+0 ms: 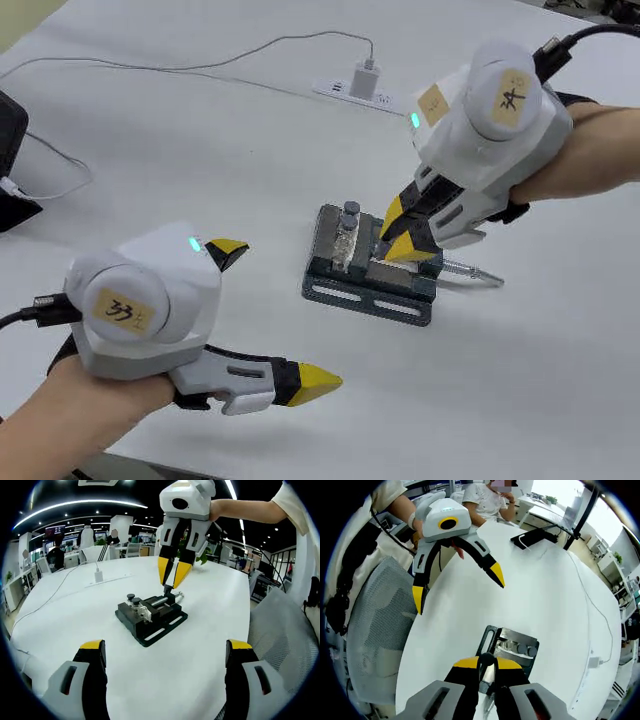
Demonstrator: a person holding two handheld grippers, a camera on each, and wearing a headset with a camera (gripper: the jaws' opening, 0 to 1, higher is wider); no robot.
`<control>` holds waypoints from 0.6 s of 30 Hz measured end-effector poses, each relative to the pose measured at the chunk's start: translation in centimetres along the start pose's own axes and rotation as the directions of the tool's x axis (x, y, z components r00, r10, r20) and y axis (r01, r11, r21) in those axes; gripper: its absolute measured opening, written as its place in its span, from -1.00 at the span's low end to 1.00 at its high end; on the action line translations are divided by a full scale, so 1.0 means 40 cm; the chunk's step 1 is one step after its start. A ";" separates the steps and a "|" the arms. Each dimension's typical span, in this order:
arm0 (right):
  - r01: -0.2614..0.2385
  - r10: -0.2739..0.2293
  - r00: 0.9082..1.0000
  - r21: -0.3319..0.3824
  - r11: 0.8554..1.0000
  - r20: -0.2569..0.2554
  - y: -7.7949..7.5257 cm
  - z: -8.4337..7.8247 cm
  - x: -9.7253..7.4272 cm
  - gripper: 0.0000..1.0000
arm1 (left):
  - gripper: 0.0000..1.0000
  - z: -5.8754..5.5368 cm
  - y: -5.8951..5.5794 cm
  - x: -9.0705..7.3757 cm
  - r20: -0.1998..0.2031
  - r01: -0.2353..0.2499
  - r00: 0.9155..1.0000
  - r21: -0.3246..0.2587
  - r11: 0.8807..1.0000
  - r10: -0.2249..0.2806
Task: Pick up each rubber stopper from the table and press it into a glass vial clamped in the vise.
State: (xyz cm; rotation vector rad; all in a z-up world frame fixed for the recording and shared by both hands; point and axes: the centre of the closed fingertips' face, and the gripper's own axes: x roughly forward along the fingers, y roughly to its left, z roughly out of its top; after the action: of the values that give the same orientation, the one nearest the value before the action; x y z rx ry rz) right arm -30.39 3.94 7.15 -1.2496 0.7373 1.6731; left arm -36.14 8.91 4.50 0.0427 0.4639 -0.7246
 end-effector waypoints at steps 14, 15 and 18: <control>-0.052 0.035 0.995 -0.194 0.980 -0.091 -0.058 -0.014 0.070 -0.90 | 0.98 0.004 0.013 0.014 0.003 -0.008 1.000 -0.013 1.000 0.008; -0.050 0.027 0.994 -0.227 0.973 -0.103 -0.064 -0.017 0.072 -0.90 | 0.98 0.005 0.013 0.015 0.004 -0.008 1.000 -0.014 1.000 0.008; -0.058 0.026 0.993 -0.279 0.958 -0.115 -0.066 -0.015 0.073 -0.90 | 0.98 0.007 0.013 0.018 0.008 -0.008 1.000 -0.017 1.000 0.008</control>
State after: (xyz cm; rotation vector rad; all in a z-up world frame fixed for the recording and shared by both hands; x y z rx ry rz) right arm -28.03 5.42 4.30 -1.5448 0.6071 1.8018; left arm -35.22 8.79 4.37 0.0255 0.4615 -0.7129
